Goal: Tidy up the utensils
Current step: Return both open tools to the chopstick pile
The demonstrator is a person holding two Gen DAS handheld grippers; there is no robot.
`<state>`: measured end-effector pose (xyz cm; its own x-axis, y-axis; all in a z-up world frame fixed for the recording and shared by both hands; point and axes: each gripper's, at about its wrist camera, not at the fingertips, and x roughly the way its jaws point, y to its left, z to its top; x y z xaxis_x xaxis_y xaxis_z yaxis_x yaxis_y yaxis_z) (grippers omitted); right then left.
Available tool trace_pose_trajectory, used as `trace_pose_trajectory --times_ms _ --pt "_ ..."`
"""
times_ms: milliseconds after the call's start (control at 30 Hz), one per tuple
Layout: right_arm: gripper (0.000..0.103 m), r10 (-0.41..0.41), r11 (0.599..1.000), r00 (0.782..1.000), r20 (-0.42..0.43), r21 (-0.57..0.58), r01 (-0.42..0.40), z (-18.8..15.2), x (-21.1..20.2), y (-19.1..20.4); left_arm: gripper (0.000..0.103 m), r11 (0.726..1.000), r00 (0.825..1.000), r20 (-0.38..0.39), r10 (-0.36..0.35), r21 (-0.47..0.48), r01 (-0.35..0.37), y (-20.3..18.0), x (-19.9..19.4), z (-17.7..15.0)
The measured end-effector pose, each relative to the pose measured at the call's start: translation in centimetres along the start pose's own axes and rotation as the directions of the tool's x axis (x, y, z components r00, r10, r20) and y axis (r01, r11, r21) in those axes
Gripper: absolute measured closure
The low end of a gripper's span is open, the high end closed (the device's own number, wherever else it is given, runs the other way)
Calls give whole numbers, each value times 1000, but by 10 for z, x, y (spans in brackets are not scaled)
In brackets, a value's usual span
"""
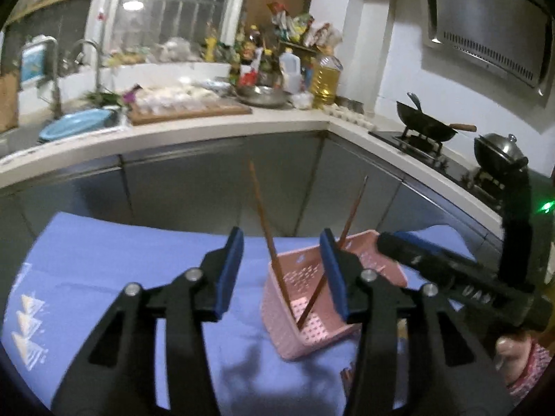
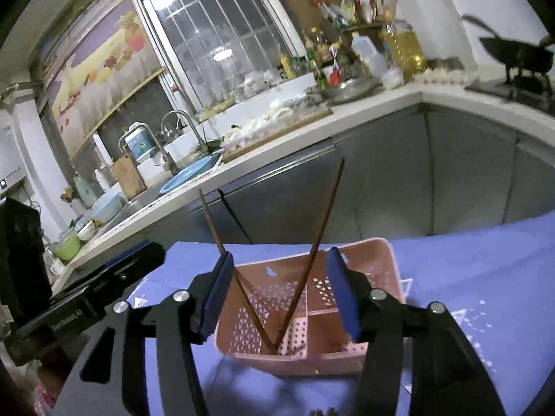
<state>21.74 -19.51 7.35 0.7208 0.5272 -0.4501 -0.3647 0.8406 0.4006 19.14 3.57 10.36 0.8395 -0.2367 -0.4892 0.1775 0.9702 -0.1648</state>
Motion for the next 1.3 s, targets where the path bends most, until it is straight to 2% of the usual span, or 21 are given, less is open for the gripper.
trace_pose_trajectory --times_ms 67,133,200,233,300,367,467,567,633,700,767,833,933,1133,1233,1300 --pt "46 -20 1000 1000 20 0 20 -13 -21 2 59 1000 1000 12 23 4 -23 -2 -21 -15" --pt "47 -55 998 998 12 -11 55 -33 -40 3 59 1000 1000 -10 22 14 -22 -7 -33 -36" --pt "52 -112 993 993 -34 -32 111 -67 -54 2 59 999 997 -79 13 40 -10 -16 -36 -69" --pt "59 -143 989 987 -67 -45 140 -87 -59 -1 59 999 993 -114 2 48 3 -20 -35 -83" --pt "73 -190 981 971 -144 -58 183 -124 -64 -6 59 996 974 -222 -42 67 58 -34 -29 -122" --pt "79 -205 979 954 -218 -58 198 -156 -66 -10 64 993 953 -293 -75 67 99 -45 -25 -148" --pt "81 -220 975 933 -286 -69 209 -194 -71 -7 73 987 915 -385 -117 54 148 -60 -20 -184" --pt "81 -223 974 921 -319 -108 198 -218 -74 6 79 988 899 -433 -70 92 121 -71 -16 -207" --pt "81 -241 968 912 -332 -155 199 -228 -73 15 80 988 889 -455 -50 108 110 -75 -15 -217" --pt "81 -289 951 903 -317 -207 231 -229 -72 22 82 985 898 -441 -4 153 80 -81 -18 -224" --pt "81 -342 929 891 -297 -247 275 -231 -73 21 82 986 891 -454 -8 147 83 -83 -21 -224" --pt "81 -340 932 893 -295 -233 278 -231 -77 17 82 988 884 -465 -40 115 106 -83 -24 -221" --pt "81 -357 926 890 -284 -228 299 -228 -82 11 82 987 885 -462 -53 113 118 -87 -28 -221" --pt "81 -347 934 894 -285 -191 301 -228 -89 1 81 982 888 -459 5 171 83 -99 -22 -225" --pt "81 -339 937 898 -279 -186 296 -228 -89 5 81 985 882 -471 -18 143 96 -95 -20 -224" --pt "81 -318 944 904 -287 -187 272 -230 -88 10 81 983 884 -468 -7 158 91 -96 -20 -224"
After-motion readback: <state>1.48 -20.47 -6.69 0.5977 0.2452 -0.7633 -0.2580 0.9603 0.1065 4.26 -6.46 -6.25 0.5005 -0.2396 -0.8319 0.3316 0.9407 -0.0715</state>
